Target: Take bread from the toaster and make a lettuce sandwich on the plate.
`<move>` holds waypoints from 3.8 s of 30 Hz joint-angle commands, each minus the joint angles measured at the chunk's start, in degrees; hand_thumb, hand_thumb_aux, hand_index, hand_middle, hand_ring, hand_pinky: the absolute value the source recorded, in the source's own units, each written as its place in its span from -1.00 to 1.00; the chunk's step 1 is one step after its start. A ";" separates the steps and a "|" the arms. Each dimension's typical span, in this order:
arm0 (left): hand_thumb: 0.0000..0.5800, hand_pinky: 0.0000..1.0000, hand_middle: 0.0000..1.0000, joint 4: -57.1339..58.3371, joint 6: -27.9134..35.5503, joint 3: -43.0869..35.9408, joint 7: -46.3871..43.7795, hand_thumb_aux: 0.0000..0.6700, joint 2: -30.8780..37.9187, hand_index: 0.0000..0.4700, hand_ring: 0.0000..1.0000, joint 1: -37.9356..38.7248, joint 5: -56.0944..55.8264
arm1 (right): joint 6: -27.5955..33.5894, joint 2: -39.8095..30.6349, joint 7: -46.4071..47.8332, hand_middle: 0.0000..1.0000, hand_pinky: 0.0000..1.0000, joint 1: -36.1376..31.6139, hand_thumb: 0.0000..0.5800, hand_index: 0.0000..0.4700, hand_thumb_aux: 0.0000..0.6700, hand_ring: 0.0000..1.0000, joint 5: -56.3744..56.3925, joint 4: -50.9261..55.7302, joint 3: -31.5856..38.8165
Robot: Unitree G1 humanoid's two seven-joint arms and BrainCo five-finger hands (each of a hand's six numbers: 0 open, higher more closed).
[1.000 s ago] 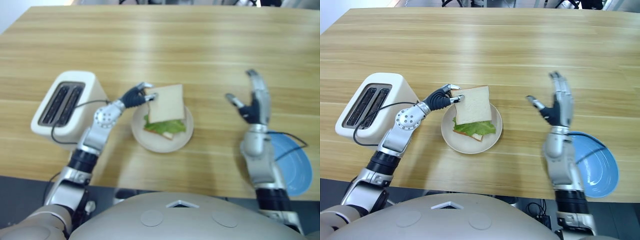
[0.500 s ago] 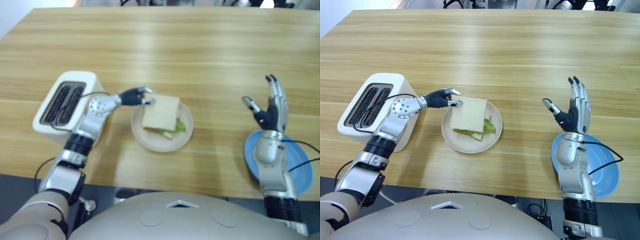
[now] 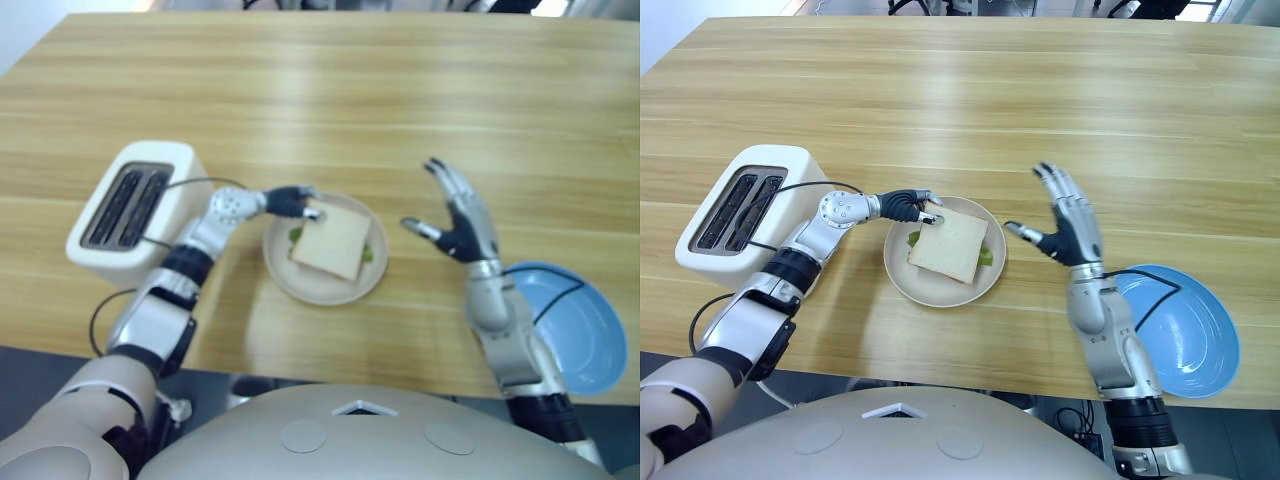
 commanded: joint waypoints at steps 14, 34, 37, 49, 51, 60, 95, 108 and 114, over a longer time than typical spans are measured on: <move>1.00 1.00 1.00 16.39 -5.02 -2.52 8.17 1.00 -1.58 0.96 1.00 -5.79 8.55 | -3.11 -3.63 10.25 -1.00 -1.00 -4.76 -1.00 -1.00 -1.00 -1.00 -9.42 9.60 16.73; -1.00 -1.00 -1.00 13.99 -7.14 -1.49 18.40 -1.00 -0.65 -1.00 -1.00 -6.09 12.20 | 3.50 -3.18 20.45 -1.00 -1.00 -10.25 -1.00 -1.00 -1.00 -1.00 -16.90 20.34 27.10; -1.00 -1.00 -1.00 2.65 -7.24 2.64 19.88 -1.00 2.96 -1.00 -1.00 -3.90 9.52 | 4.03 -3.91 20.63 -1.00 -1.00 -9.38 -1.00 -1.00 -1.00 -1.00 -17.09 19.07 27.10; -1.00 -1.00 -1.00 -57.72 16.57 22.07 14.82 -1.00 14.36 -1.00 -1.00 24.47 -2.43 | 2.33 -8.29 14.64 -1.00 -1.00 -1.71 -1.00 -1.00 -1.00 -1.00 -8.50 -0.41 15.10; -1.00 -1.00 -1.00 -62.10 18.64 22.58 13.68 -1.00 15.34 -1.00 -1.00 28.47 -2.78 | 0.94 -8.63 13.13 -1.00 -1.00 -0.98 -1.00 -1.00 -1.00 -1.00 -6.68 -3.60 12.49; -1.00 -1.00 -1.00 -73.64 20.05 22.02 4.32 -1.00 20.29 -1.00 -1.00 45.75 -8.95 | 1.40 -8.73 18.72 -1.00 -1.00 6.27 -1.00 -1.00 -1.00 -1.00 24.49 -26.74 -9.15; 1.00 1.00 1.00 -20.30 13.07 -12.68 12.86 1.00 16.87 0.96 1.00 17.91 32.61 | 9.56 -2.83 23.06 1.00 1.00 -8.48 1.00 0.96 1.00 1.00 -6.70 12.33 19.62; -0.80 -0.42 -0.42 -30.21 15.44 -1.47 21.76 -0.90 11.35 -0.90 -0.42 19.55 22.30 | 10.59 -2.00 3.47 0.97 0.97 -8.68 1.00 0.96 1.00 0.97 -11.23 7.48 11.39; -1.00 -1.00 -1.00 -55.03 27.75 17.15 19.75 -1.00 2.25 -1.00 -1.00 29.81 -3.57 | 8.52 2.94 4.87 -1.00 -1.00 -3.44 -1.00 -1.00 -1.00 -1.00 9.25 -0.41 0.61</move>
